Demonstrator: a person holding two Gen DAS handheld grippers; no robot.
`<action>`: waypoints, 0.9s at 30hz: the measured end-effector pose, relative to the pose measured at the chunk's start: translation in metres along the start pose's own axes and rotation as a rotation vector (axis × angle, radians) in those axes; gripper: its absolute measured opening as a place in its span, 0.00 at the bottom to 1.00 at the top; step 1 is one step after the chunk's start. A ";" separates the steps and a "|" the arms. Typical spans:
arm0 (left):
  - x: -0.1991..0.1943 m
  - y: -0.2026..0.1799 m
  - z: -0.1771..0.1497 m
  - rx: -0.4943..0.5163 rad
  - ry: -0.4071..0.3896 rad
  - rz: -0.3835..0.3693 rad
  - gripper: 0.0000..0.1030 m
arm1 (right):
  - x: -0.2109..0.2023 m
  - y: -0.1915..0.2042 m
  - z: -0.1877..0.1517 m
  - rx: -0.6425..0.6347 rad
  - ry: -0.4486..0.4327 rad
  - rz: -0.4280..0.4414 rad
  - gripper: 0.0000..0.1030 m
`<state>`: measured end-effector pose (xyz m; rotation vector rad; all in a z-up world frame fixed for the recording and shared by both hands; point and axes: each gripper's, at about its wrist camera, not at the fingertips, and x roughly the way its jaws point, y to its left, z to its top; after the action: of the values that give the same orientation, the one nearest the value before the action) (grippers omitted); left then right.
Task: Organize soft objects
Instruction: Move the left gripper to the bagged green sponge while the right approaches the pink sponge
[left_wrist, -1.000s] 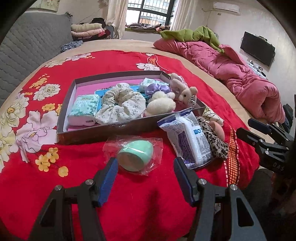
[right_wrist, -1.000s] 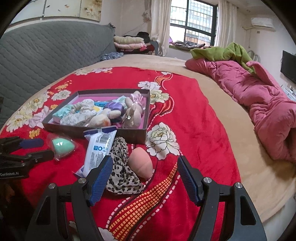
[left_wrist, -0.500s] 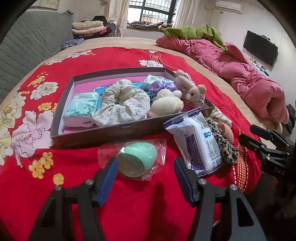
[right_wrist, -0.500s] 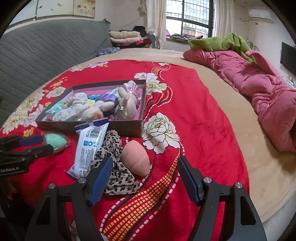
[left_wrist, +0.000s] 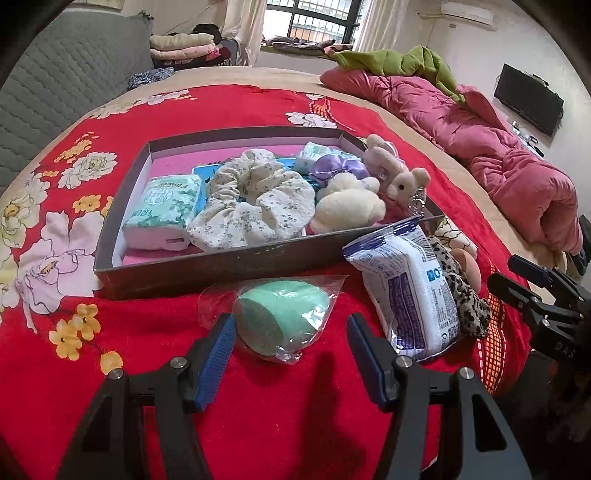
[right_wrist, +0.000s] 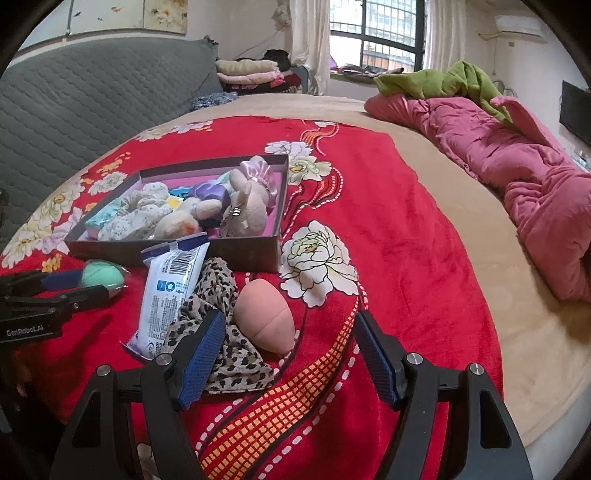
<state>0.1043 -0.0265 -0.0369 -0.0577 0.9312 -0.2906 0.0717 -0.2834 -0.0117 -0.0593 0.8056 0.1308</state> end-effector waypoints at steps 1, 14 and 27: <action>0.001 0.001 0.001 -0.005 0.000 -0.002 0.60 | 0.000 0.000 0.000 0.001 -0.001 0.002 0.71; 0.006 0.009 0.006 -0.024 0.000 0.000 0.60 | 0.007 -0.001 0.000 -0.003 0.016 -0.004 0.71; 0.010 0.006 0.008 -0.023 0.000 -0.010 0.60 | 0.029 0.007 0.002 -0.042 0.039 -0.001 0.71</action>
<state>0.1180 -0.0237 -0.0408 -0.0833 0.9349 -0.2890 0.0922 -0.2733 -0.0316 -0.1019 0.8420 0.1460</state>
